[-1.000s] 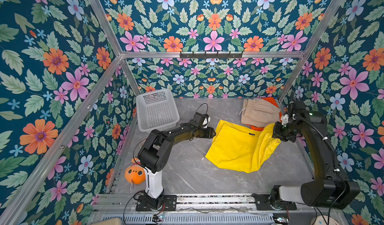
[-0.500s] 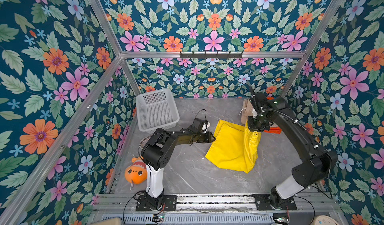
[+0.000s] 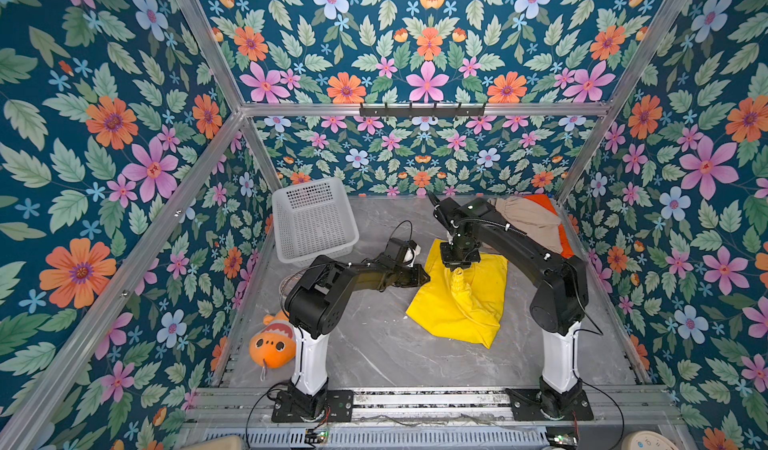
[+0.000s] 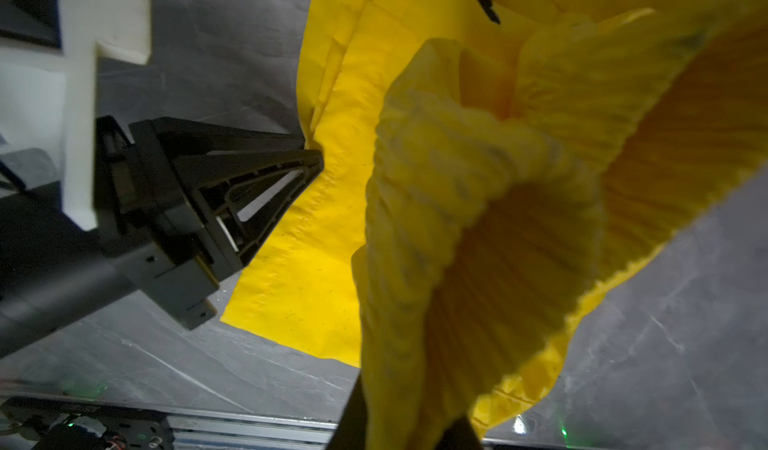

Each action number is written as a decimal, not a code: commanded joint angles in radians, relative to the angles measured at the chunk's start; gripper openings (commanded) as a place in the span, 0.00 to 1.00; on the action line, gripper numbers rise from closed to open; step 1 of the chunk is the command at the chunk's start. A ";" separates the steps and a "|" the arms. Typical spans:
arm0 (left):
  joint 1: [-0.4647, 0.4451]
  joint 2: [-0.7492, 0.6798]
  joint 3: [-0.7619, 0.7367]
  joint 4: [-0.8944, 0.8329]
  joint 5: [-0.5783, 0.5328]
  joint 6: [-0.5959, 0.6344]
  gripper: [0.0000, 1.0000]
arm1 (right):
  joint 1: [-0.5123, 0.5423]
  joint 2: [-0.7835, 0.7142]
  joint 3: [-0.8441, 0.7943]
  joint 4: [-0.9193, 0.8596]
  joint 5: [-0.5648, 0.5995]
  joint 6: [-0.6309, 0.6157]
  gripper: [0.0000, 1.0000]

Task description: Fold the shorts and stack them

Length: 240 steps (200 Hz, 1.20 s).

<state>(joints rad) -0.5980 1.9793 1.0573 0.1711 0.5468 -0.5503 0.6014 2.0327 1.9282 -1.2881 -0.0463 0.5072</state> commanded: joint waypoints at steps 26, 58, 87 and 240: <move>0.015 -0.033 -0.001 -0.078 -0.047 -0.002 0.35 | 0.017 0.022 -0.011 0.078 -0.126 0.045 0.57; 0.081 -0.173 -0.025 -0.176 -0.100 0.012 0.50 | 0.006 -0.115 -0.034 0.123 -0.136 0.038 0.68; 0.143 -0.345 -0.055 -0.225 -0.113 0.043 0.59 | -0.070 -0.309 -0.212 0.203 -0.149 0.063 0.69; -0.006 -0.134 -0.042 -0.138 -0.008 -0.016 0.77 | -0.609 -0.659 -1.262 0.899 -0.581 0.134 0.91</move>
<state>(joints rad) -0.5983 1.8107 1.0004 0.0017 0.5472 -0.5507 -0.0067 1.3373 0.6807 -0.4904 -0.5842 0.6422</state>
